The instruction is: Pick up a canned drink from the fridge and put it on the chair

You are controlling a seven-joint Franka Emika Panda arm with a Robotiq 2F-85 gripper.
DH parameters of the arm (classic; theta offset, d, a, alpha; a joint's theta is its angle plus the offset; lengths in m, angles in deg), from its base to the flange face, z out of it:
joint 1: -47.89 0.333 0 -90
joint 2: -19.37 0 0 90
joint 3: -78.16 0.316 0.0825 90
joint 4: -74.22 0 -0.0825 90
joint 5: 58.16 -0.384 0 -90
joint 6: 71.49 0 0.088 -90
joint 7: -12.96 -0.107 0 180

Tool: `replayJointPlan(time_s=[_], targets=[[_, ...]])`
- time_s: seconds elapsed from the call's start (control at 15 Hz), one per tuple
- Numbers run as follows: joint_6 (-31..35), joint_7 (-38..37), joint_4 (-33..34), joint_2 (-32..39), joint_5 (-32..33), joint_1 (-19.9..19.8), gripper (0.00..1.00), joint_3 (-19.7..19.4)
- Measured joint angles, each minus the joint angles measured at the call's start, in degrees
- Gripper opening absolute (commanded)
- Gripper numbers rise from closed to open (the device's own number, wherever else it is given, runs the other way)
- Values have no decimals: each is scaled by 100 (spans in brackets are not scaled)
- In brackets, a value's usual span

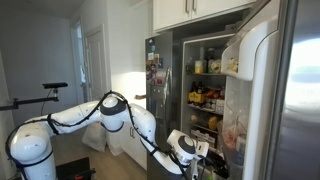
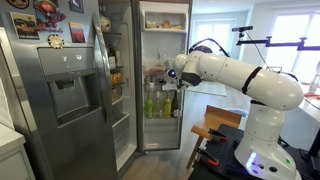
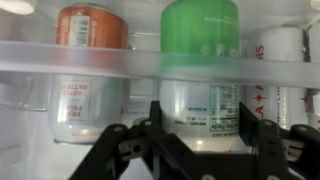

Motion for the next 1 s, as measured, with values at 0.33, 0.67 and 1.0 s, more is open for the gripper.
replayJointPlan(time_s=[0.33, 0.67, 1.0], targets=[[-15, 2, -91, -29, -9, 119, 47, -7], [-19, 2, -172, -59, -17, 179, 47, -7], [-20, 2, -238, -84, -17, 227, 93, -8]])
